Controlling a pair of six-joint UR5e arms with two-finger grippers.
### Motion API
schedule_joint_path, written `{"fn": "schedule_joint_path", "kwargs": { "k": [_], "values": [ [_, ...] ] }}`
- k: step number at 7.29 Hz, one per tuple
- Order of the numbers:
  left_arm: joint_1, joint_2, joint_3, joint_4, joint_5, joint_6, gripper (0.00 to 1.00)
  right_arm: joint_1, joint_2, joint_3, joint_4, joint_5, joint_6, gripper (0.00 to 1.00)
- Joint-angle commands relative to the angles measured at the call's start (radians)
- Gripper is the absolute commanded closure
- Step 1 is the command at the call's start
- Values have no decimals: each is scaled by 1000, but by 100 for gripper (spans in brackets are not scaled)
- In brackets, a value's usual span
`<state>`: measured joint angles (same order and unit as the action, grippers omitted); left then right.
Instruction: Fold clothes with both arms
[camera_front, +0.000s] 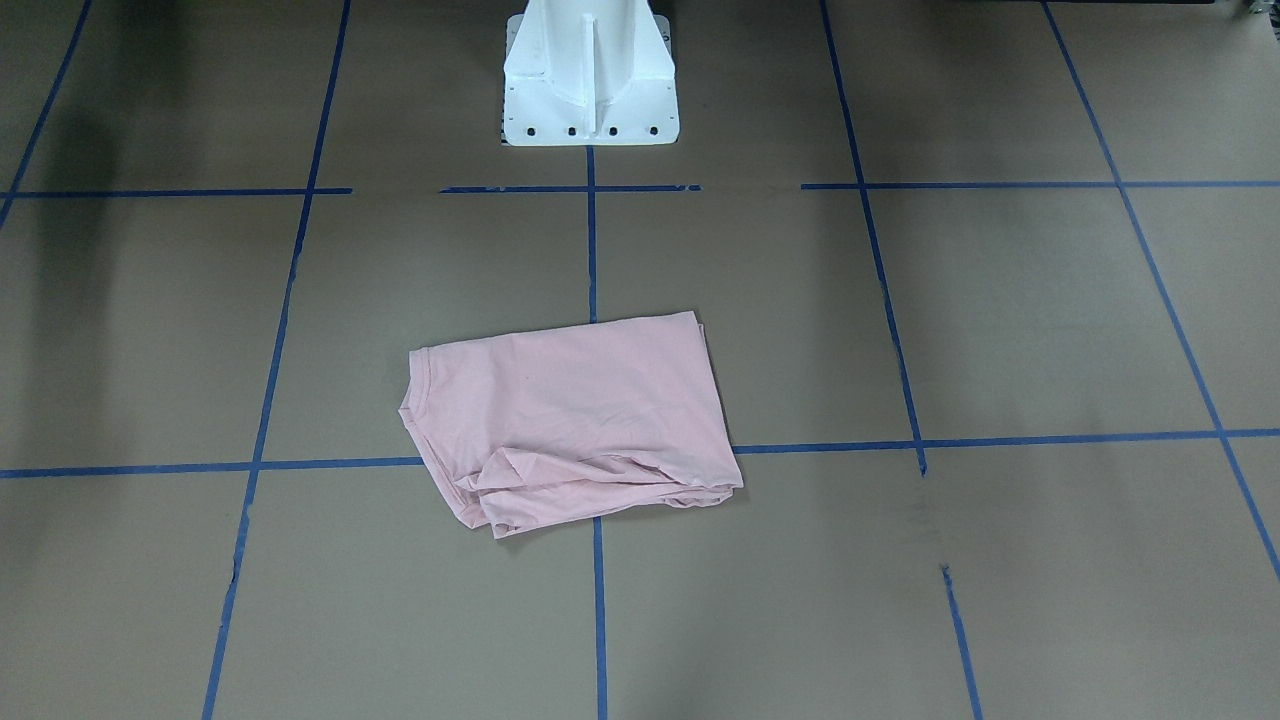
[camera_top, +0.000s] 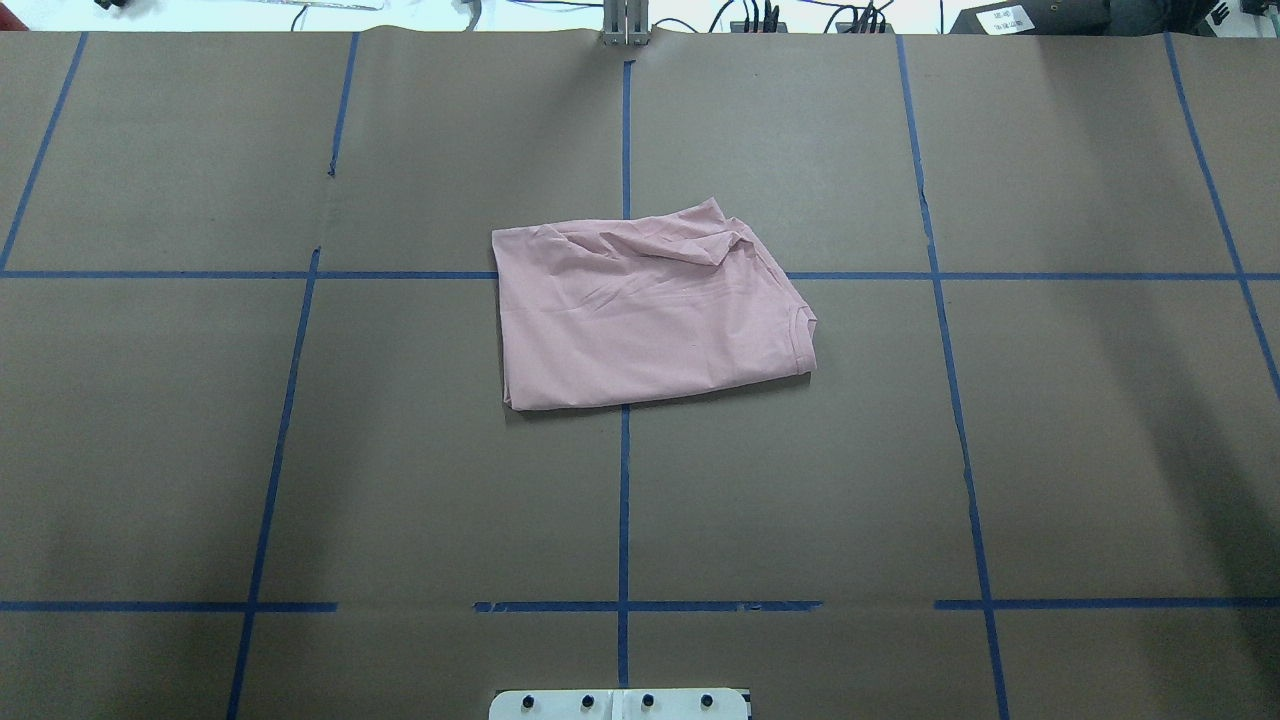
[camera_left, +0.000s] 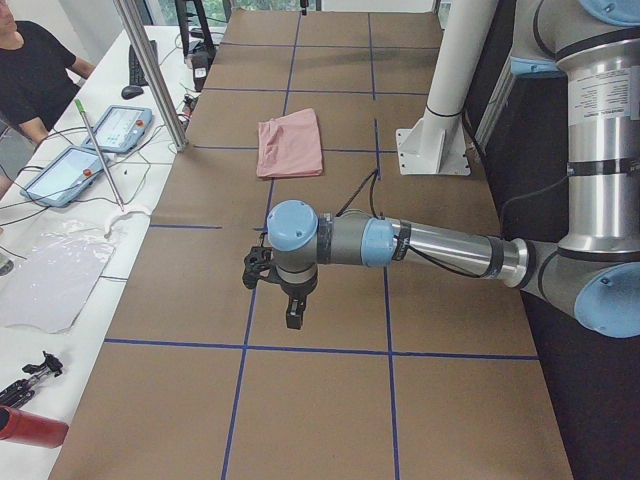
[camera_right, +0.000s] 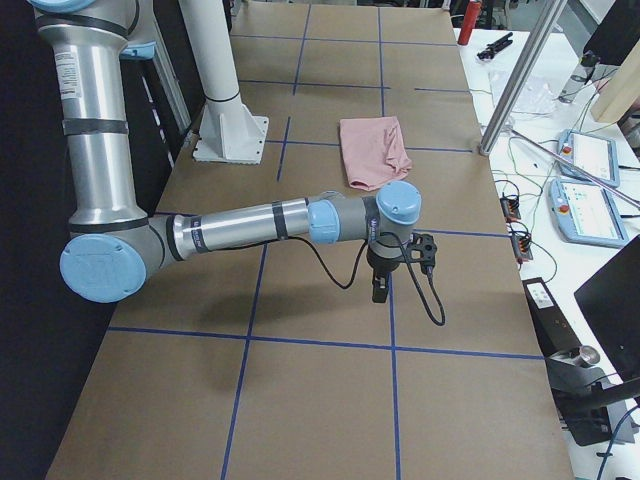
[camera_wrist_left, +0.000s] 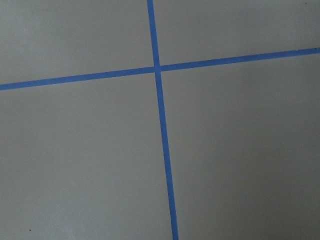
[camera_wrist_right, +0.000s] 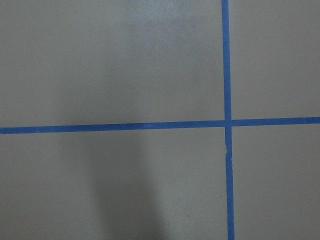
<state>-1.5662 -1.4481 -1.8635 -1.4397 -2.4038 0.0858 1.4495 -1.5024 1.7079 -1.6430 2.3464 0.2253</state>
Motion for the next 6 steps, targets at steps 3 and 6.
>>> {"fn": "schedule_joint_path", "kwargs": {
  "k": [3, 6],
  "values": [
    [0, 31, 7, -94, 0, -1, 0, 0, -1, 1, -1, -1, 0, 0],
    [0, 35, 6, -103, -2, 0, 0, 0, -1, 1, -1, 7, 0, 0]
  ]
}}
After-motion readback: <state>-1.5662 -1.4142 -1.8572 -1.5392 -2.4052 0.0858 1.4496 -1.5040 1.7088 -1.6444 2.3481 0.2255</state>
